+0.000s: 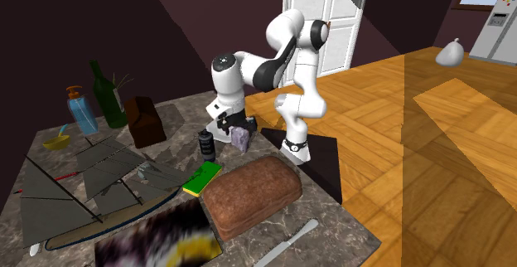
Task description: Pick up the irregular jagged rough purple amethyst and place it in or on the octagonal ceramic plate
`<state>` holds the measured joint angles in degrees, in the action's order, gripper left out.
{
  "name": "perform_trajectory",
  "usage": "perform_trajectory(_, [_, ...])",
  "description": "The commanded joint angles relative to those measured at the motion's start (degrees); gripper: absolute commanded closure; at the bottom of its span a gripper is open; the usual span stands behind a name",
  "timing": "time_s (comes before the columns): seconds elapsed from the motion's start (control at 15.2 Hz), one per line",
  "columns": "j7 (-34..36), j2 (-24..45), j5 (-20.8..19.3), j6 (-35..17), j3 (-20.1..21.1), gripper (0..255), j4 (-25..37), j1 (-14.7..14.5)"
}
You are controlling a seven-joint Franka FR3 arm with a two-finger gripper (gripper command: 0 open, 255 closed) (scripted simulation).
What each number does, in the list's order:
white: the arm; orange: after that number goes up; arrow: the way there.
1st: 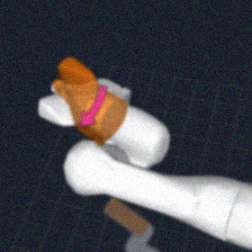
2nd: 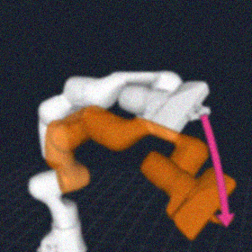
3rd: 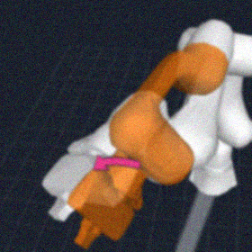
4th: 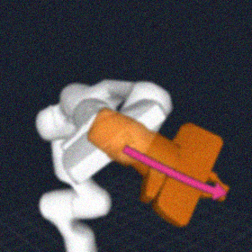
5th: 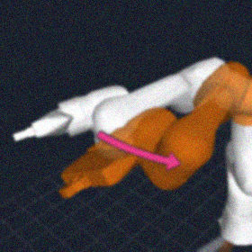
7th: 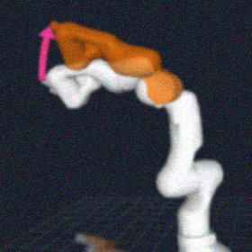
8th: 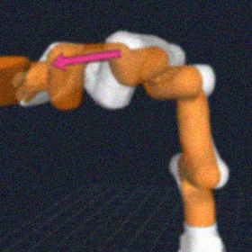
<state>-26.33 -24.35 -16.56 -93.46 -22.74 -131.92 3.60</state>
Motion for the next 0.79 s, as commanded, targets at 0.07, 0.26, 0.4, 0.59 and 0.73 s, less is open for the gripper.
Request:
perform_trajectory(0.07, [-0.25,0.04,-0.61,-1.99,-0.58,0,-2.08,0.31])
perform_trajectory(0.26, [-0.09,-0.18,-1.1,-4.17,-1.0,0,-4.45,0.6])
perform_trajectory(0.4, [-0.06,-0.22,-1.2,-4.59,-1.09,0,-4.9,0.65])
perform_trajectory(0.59, [-0.06,-0.21,-1.2,-4.59,-1.09,0,-4.9,0.65])
perform_trajectory(0.73, [-0.06,-0.21,-1.2,-4.59,-1.09,0,-4.9,0.65])
